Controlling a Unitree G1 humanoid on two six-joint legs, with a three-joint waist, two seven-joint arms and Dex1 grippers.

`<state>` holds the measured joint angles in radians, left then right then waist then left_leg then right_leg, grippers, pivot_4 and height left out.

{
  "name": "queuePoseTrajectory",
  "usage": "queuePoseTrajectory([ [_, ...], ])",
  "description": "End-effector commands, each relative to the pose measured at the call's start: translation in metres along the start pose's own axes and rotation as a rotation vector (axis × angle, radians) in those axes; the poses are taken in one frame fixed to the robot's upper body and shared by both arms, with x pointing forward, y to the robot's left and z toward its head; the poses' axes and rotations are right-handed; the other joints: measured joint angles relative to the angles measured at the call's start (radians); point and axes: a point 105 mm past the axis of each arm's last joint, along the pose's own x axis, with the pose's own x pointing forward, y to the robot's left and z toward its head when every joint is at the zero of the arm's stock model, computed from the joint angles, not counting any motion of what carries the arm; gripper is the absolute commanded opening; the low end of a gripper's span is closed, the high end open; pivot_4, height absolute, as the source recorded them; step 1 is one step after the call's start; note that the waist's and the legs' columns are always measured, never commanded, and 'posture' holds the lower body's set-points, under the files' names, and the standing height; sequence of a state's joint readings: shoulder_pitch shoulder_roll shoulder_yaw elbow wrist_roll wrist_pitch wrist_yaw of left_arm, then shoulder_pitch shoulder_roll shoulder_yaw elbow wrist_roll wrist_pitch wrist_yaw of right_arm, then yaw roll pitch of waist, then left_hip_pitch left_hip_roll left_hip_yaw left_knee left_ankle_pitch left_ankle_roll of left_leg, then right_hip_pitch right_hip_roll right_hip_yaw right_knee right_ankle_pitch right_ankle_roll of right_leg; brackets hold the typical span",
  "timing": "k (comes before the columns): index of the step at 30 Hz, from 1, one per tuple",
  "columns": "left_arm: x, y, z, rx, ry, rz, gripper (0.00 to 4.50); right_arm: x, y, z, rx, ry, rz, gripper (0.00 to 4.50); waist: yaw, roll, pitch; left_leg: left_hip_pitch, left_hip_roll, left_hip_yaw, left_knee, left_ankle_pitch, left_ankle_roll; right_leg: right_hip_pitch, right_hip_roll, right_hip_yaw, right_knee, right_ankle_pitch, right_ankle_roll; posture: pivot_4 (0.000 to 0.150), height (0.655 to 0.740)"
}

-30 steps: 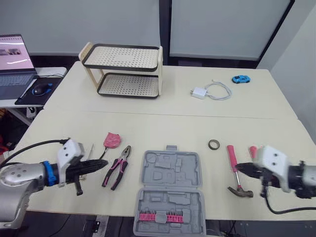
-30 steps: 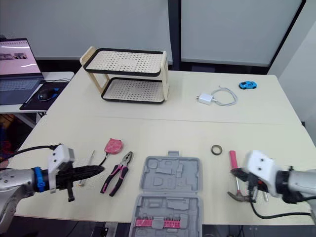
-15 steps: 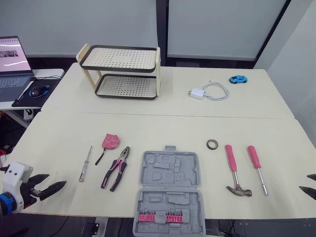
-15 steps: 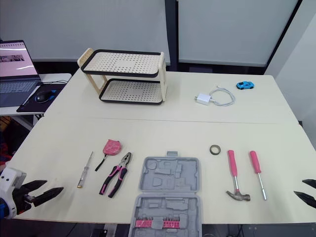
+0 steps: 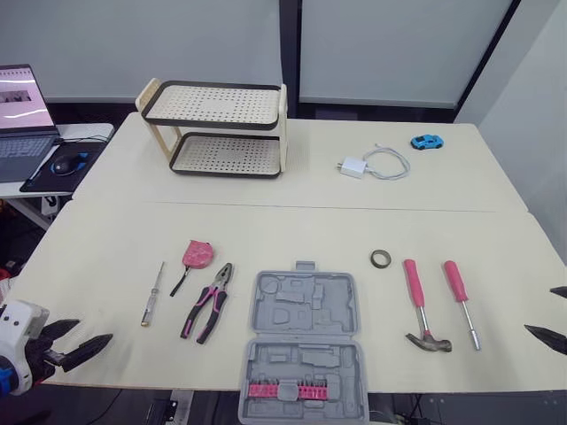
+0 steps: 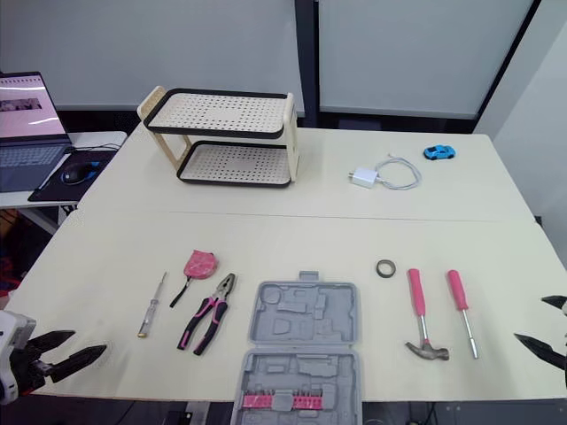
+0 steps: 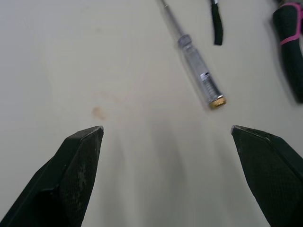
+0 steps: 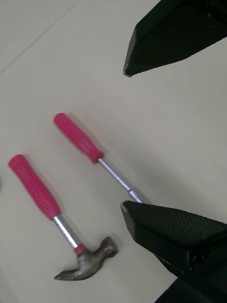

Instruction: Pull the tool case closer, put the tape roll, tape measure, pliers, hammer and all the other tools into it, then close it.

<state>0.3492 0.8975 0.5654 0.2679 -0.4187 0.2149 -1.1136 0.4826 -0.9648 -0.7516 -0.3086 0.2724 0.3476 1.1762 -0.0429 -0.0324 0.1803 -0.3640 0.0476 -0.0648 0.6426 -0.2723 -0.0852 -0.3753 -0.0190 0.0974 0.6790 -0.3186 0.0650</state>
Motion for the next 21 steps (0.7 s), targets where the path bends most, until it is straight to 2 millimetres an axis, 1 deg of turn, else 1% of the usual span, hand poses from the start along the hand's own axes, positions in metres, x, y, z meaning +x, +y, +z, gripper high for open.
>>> queuePoseTrajectory([
  [1, 0.014, -0.025, 0.04, 0.136, -0.088, -0.137, 4.5, 0.019, 0.01, 0.042, -0.084, -0.08, 0.069, 4.47, 0.001, 0.001, 0.001, 0.0, 0.0, 0.0, 0.0, 0.0, 0.0, 0.0, 0.0, 0.0, 0.0, 0.0, 0.0, 0.15, 0.735],
  [3, 0.024, -0.041, 0.055, 0.185, -0.12, -0.208, 4.5, 0.031, 0.015, 0.056, -0.095, -0.103, 0.093, 4.47, 0.003, 0.002, 0.002, 0.0, 0.0, 0.0, 0.0, 0.0, 0.0, -0.001, 0.0, 0.0, 0.0, 0.0, 0.001, 0.15, 0.735],
  [4, 0.03, -0.052, 0.063, 0.218, -0.14, -0.254, 4.5, 0.038, 0.016, 0.064, -0.092, -0.114, 0.088, 4.47, 0.003, 0.002, 0.002, -0.001, 0.0, 0.0, 0.0, 0.0, 0.0, -0.001, 0.0, 0.0, 0.0, 0.003, 0.005, 0.15, 0.735],
  [5, 0.033, -0.059, 0.069, 0.237, -0.154, -0.283, 4.5, 0.043, 0.017, 0.069, -0.088, -0.118, 0.081, 4.47, 0.004, 0.002, 0.003, -0.001, 0.0, 0.0, 0.0, 0.0, 0.0, -0.001, 0.0, 0.0, 0.0, 0.004, 0.005, 0.15, 0.735],
  [6, 0.038, -0.073, 0.078, 0.265, -0.179, -0.339, 4.5, 0.05, 0.018, 0.074, -0.086, -0.112, 0.074, 4.47, 0.006, 0.002, 0.003, -0.002, 0.0, 0.0, 0.0, 0.0, 0.0, -0.001, 0.0, 0.0, -0.001, 0.006, 0.002, 0.15, 0.735],
  [9, 0.049, -0.111, 0.105, 0.332, -0.247, -0.492, 4.5, 0.068, 0.024, 0.086, -0.073, -0.108, 0.066, 4.47, 0.011, 0.003, 0.003, -0.007, 0.0, -0.001, 0.001, 0.0, -0.001, -0.005, 0.0, 0.0, -0.001, 0.008, 0.003, 0.15, 0.735],
  [10, 0.051, -0.12, 0.112, 0.357, -0.264, -0.532, 4.5, 0.073, 0.025, 0.09, -0.068, -0.113, 0.065, 4.47, 0.012, 0.003, 0.003, -0.008, 0.0, -0.001, 0.001, 0.0, -0.001, -0.006, 0.0, -0.001, -0.001, 0.008, 0.003, 0.15, 0.735],
  [13, 0.056, -0.147, 0.132, 0.442, -0.31, -0.65, 4.5, 0.092, 0.031, 0.098, -0.031, -0.129, 0.055, 4.47, 0.012, 0.003, 0.003, -0.014, -0.001, -0.003, 0.003, 0.0, -0.001, -0.012, 0.0, -0.002, 0.001, 0.008, 0.003, 0.15, 0.735],
  [15, 0.058, -0.158, 0.14, 0.478, -0.329, -0.706, 4.5, 0.102, 0.035, 0.099, -0.029, -0.127, 0.051, 4.47, 0.011, 0.003, 0.003, -0.015, -0.001, -0.004, 0.003, 0.0, -0.001, -0.012, 0.001, -0.003, 0.001, 0.008, 0.003, 0.15, 0.735],
  [16, 0.059, -0.165, 0.143, 0.507, -0.335, -0.745, 4.5, 0.109, 0.039, 0.099, -0.031, -0.125, 0.056, 4.08, 0.011, 0.003, 0.003, -0.015, -0.001, -0.004, 0.003, 0.0, -0.001, -0.012, 0.001, -0.003, 0.001, 0.008, 0.003, 0.15, 0.735],
  [17, 0.06, -0.17, 0.146, 0.528, -0.343, -0.778, 4.5, 0.116, 0.042, 0.098, -0.036, -0.119, 0.061, 3.87, 0.011, 0.004, 0.003, -0.015, -0.001, -0.004, 0.003, 0.0, -0.001, -0.013, 0.001, -0.004, 0.001, 0.008, 0.003, 0.15, 0.735],
  [19, 0.062, -0.178, 0.152, 0.553, -0.353, -0.824, 4.5, 0.128, 0.047, 0.095, -0.05, -0.106, 0.062, 3.1, 0.01, 0.004, 0.003, -0.015, -0.001, -0.004, 0.003, 0.0, -0.001, -0.013, 0.001, -0.003, 0.001, 0.008, 0.003, 0.15, 0.735],
  [20, 0.062, -0.181, 0.154, 0.559, -0.358, -0.841, 4.5, 0.134, 0.048, 0.095, -0.058, -0.103, 0.052, 2.87, 0.01, 0.004, 0.003, -0.016, -0.001, -0.004, 0.003, 0.0, 0.0, -0.013, 0.001, -0.003, 0.001, 0.008, 0.003, 0.15, 0.735],
  [21, 0.064, -0.184, 0.155, 0.567, -0.361, -0.856, 4.5, 0.14, 0.048, 0.094, -0.056, -0.104, 0.04, 2.87, 0.01, 0.003, 0.003, -0.016, -0.001, -0.004, 0.003, 0.0, 0.0, -0.013, 0.001, -0.003, 0.001, 0.008, 0.003, 0.15, 0.735],
])
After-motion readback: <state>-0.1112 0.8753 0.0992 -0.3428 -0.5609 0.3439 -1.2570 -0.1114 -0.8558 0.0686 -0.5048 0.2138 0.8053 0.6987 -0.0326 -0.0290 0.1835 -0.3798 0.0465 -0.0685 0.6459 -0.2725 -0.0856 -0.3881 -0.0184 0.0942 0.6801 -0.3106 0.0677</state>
